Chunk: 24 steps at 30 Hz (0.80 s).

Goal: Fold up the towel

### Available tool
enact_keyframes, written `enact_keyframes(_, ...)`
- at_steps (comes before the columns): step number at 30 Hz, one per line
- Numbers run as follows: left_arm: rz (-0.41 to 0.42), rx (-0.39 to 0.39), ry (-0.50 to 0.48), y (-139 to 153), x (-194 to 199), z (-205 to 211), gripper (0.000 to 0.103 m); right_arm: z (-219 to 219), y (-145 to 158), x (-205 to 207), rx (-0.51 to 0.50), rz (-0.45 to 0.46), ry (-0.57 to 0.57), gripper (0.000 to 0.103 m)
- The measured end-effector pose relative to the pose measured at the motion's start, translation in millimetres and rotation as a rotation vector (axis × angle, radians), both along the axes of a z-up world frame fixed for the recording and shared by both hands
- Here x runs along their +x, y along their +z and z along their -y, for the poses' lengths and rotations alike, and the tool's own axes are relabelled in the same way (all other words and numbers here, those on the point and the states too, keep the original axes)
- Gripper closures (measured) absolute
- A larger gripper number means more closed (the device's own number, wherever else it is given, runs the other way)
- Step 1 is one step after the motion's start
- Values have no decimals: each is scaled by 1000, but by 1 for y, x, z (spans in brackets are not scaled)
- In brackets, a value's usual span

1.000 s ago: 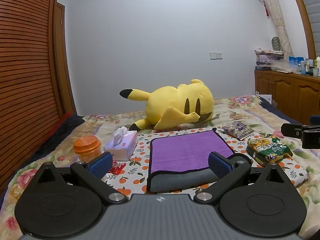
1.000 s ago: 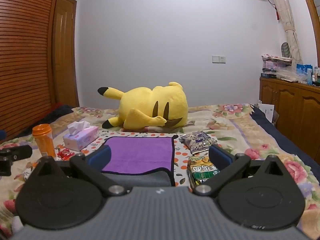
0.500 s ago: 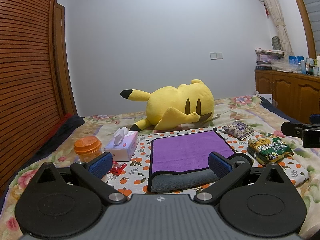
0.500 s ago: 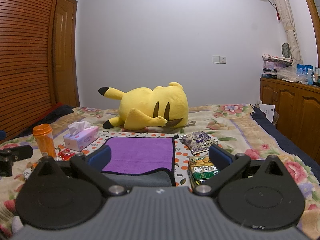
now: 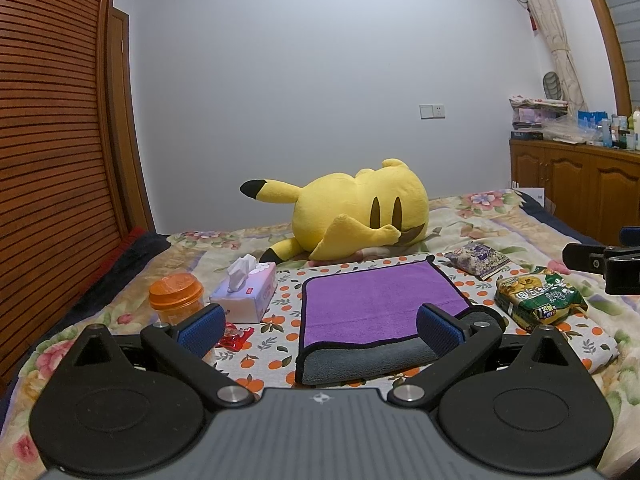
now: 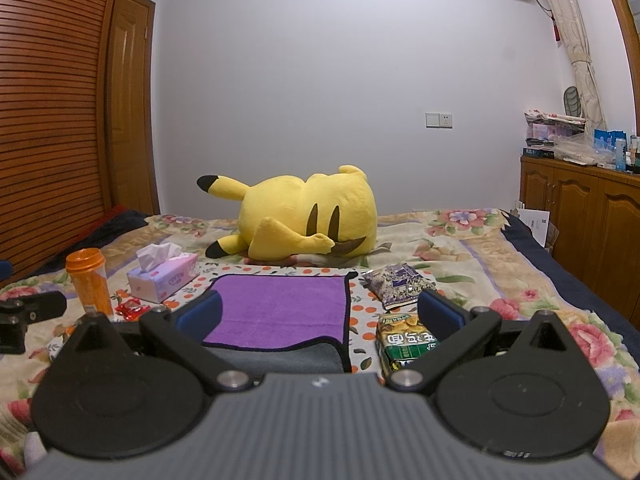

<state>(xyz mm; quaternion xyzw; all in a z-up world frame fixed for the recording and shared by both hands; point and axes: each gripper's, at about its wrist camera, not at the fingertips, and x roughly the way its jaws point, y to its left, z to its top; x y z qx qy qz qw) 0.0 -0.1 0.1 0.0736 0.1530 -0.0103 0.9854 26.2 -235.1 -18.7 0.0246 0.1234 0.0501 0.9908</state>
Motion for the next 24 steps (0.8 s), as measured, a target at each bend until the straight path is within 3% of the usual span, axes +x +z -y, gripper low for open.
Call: enact_keyframes(24, -1, 4, 0, 4, 0, -7, 0, -1, 0, 0, -1, 1, 0, 0)
